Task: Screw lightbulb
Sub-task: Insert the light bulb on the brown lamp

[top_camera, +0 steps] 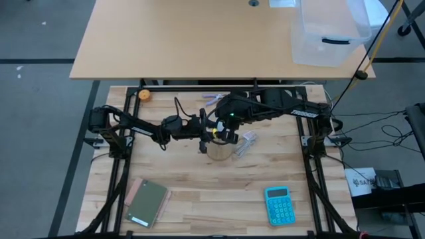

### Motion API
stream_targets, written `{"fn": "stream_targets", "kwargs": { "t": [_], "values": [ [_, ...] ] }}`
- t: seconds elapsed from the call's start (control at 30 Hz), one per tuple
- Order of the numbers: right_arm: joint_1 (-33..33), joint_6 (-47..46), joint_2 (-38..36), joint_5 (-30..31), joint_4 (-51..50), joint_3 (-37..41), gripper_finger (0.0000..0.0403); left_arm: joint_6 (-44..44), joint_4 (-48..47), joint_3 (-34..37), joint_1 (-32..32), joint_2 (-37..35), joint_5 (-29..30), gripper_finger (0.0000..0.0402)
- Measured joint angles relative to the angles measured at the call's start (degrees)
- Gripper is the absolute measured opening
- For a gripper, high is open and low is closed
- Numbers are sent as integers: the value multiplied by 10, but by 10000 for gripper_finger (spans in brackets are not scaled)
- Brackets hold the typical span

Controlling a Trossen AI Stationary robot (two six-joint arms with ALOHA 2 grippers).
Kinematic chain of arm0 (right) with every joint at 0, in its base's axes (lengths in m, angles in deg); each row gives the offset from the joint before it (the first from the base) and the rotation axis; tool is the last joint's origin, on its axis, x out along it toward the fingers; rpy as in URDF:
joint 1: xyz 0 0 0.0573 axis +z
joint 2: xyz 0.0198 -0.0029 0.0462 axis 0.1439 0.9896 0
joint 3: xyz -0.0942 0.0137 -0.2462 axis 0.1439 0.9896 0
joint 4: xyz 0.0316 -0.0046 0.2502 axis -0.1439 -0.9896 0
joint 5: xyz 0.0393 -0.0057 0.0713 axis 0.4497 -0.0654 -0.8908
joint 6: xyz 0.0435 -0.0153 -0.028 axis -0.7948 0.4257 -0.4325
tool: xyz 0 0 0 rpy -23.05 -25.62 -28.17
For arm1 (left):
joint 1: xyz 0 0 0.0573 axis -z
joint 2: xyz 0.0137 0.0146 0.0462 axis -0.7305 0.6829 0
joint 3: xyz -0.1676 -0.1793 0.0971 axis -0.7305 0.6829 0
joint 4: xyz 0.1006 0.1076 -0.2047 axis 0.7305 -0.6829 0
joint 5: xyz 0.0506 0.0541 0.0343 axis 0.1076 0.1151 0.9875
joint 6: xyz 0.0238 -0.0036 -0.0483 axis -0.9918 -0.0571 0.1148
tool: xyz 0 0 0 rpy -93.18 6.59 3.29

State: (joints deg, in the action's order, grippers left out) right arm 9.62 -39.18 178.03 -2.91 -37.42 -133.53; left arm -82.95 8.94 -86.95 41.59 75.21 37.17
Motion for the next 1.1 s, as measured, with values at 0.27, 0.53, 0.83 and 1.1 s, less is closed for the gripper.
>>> {"fn": "stream_targets", "kwargs": {
  "t": [0.27,0.53,0.83,1.1],
  "values": [
    [0,4,3,-4,8,0,59,0,-1,0,0,0,0,137],
    [0,21,4,-19,25,2,59,1,-9,-1,0,-1,3,132],
    [3,80,-4,-19,36,2,119,1,-15,-1,0,-1,6,132],
    [-1,122,-47,-23,6,2,241,2,-18,-1,-4,-1,8,132]
  ]
}}
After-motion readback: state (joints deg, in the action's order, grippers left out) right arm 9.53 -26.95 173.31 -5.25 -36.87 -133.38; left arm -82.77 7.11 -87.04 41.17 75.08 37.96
